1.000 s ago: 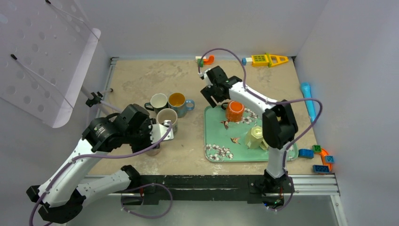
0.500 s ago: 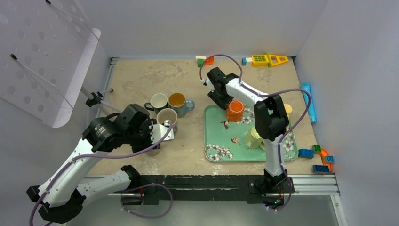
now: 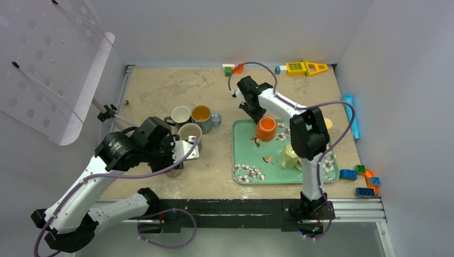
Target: Turn the mug right side up
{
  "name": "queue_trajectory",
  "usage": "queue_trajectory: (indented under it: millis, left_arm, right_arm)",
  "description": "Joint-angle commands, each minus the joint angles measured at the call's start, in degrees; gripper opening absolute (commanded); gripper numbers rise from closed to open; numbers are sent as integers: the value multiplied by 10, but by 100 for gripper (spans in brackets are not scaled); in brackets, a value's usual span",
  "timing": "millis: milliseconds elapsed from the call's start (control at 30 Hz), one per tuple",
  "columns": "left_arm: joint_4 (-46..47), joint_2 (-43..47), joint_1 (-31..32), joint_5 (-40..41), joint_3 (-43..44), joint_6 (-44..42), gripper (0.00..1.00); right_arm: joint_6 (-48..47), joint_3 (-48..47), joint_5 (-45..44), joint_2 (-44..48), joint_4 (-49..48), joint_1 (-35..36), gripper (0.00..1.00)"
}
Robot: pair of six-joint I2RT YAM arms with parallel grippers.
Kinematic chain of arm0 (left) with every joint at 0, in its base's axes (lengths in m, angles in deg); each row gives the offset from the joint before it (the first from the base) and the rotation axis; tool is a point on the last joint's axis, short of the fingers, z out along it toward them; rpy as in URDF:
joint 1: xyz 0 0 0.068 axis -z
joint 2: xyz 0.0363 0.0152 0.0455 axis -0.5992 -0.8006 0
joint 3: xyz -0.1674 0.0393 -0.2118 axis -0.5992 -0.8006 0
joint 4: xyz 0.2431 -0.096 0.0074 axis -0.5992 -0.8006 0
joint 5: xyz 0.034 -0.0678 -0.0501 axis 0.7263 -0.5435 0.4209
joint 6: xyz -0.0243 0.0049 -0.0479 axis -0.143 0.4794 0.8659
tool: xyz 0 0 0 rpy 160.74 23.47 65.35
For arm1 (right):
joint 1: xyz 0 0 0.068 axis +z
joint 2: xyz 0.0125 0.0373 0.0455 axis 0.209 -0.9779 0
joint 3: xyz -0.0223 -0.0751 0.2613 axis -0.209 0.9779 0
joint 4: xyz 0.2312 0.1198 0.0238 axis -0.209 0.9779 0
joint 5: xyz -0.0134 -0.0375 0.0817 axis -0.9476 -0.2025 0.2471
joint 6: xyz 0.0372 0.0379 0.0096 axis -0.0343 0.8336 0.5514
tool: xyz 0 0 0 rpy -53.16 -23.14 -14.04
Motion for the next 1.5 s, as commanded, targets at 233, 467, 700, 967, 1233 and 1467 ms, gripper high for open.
queue_trajectory:
  millis: [233,467,700,967,1233,1467]
  left_arm:
    - [2,-12,0,-17,44,26,61]
    - [7,-32,-1,-25,119,77,63]
    - [46,-38,-1,-108,191,104,76]
    - [253,0,0,-263,169,225,92]
    - [356,-78,-2,-452,218,403,100]
    - [395,-124,-2,-521,220,439,90]
  right_arm:
    - [15,2,13,44,-15,-3,0]
    - [55,132,23,282,-169,18,0]
    - [76,231,95,500,-315,88,0]
    - [214,407,300,717,-681,167,0]
    - [248,435,331,734,-797,217,0]
    - [268,454,320,712,-882,247,0]
